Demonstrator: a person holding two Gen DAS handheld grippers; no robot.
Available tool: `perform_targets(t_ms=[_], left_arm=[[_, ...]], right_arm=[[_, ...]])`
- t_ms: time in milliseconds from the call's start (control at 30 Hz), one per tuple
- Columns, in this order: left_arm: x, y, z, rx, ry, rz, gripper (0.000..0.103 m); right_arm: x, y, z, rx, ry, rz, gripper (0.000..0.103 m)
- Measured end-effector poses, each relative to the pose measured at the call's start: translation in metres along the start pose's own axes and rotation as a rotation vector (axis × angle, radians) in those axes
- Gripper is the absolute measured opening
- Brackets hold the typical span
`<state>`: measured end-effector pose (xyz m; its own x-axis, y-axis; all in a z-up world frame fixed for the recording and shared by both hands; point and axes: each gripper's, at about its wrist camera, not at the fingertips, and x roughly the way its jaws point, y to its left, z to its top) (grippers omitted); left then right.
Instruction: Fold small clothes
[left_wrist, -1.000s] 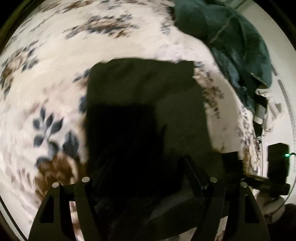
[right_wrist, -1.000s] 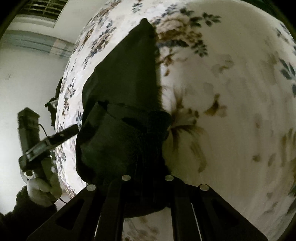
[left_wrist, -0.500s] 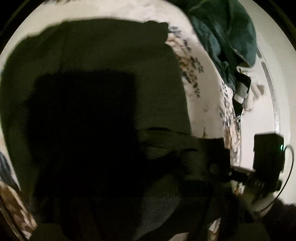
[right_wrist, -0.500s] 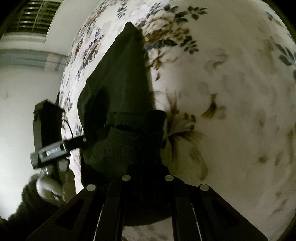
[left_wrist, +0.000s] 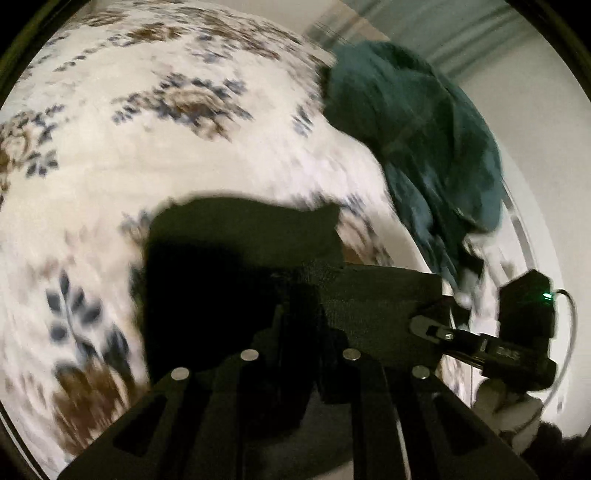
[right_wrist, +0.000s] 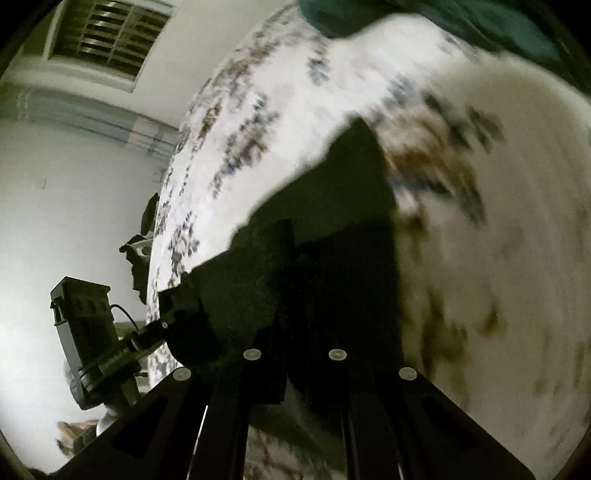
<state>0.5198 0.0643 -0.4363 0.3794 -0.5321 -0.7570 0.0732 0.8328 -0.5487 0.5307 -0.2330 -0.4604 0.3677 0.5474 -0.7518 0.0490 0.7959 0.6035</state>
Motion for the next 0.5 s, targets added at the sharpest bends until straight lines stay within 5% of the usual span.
perform_targets(t_ms=[200, 400, 433, 500], left_arm=[[0.064, 0.042, 0.072, -0.062, 0.029, 0.044, 0.011], [0.106, 0.076, 0.088, -0.15, 0.17, 0.069, 0.019], [0.1, 0.077, 0.085, -0.163, 0.164, 0.05, 0.021], [0.075, 0.076, 0.077, -0.159, 0.097, 0.076, 0.042]], right_arm=[[0.063, 0.021, 0.082, -0.111, 0.018, -0.164, 0.007], [0.123, -0.019, 0.117, -0.059, 0.146, -0.301, 0.007], [0.124, -0.024, 0.116, -0.045, 0.16, -0.303, 0.014], [0.113, -0.035, 0.107, -0.005, 0.178, -0.303, 0.029]])
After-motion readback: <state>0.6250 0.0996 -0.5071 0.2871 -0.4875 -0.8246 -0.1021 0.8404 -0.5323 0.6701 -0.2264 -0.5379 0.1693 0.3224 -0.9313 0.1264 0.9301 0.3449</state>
